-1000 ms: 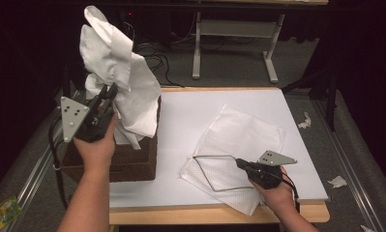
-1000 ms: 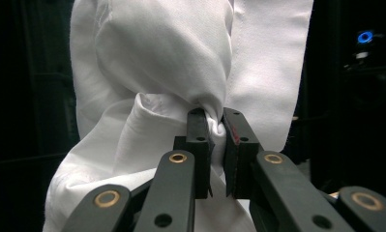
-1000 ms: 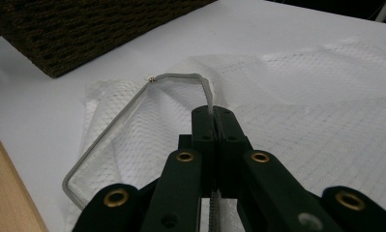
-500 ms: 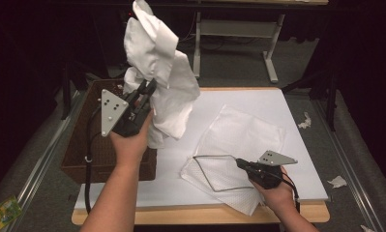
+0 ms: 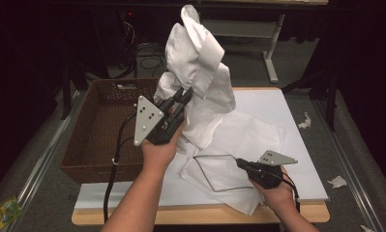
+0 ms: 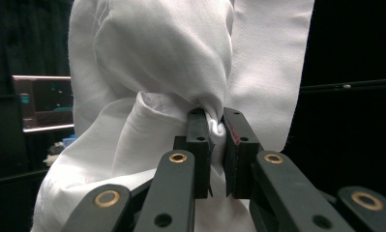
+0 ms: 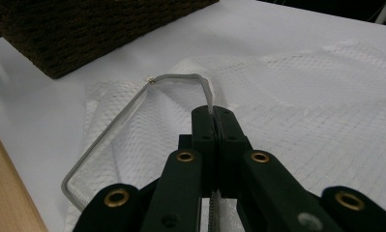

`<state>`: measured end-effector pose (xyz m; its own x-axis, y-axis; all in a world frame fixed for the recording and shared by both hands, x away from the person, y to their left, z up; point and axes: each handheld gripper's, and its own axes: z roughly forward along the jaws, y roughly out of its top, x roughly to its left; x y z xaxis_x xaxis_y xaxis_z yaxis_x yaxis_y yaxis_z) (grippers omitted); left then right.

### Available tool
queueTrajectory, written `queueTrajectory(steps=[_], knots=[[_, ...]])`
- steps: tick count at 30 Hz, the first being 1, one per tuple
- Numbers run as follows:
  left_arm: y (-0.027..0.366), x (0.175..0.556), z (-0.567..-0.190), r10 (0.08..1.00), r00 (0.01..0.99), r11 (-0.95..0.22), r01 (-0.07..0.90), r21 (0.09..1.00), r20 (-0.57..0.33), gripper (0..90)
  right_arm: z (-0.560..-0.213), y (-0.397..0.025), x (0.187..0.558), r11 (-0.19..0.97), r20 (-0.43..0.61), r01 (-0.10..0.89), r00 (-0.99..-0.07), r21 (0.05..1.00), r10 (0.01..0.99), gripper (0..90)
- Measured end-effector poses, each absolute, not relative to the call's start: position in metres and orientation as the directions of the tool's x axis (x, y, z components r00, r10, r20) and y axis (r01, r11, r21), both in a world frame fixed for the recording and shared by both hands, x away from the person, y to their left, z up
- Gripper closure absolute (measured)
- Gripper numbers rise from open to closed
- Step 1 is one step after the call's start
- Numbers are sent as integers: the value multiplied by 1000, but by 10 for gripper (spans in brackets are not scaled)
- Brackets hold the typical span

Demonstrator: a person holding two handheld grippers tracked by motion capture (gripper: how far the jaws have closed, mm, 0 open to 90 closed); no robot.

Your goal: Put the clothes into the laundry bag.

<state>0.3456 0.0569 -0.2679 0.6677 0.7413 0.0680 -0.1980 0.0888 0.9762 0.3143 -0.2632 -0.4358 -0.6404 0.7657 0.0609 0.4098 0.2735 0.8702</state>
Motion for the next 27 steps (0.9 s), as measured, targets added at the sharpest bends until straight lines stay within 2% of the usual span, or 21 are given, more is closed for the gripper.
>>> queueTrajectory(steps=[14, 19, 27], knots=[[46, 314, -303, 653, 758, 130, -119, 984, 5, 830, -436, -262, 315, 280, 50, 403, -641, 872, 766, 898], [45, 304, -324, 639, 769, 103, -84, 991, -1, 829, -436, -263, 315, 274, 56, 407, -637, 871, 768, 898], [65, 284, -357, 637, 771, 44, -15, 999, -17, 829, -435, -264, 316, 267, 65, 415, -633, 870, 772, 898]])
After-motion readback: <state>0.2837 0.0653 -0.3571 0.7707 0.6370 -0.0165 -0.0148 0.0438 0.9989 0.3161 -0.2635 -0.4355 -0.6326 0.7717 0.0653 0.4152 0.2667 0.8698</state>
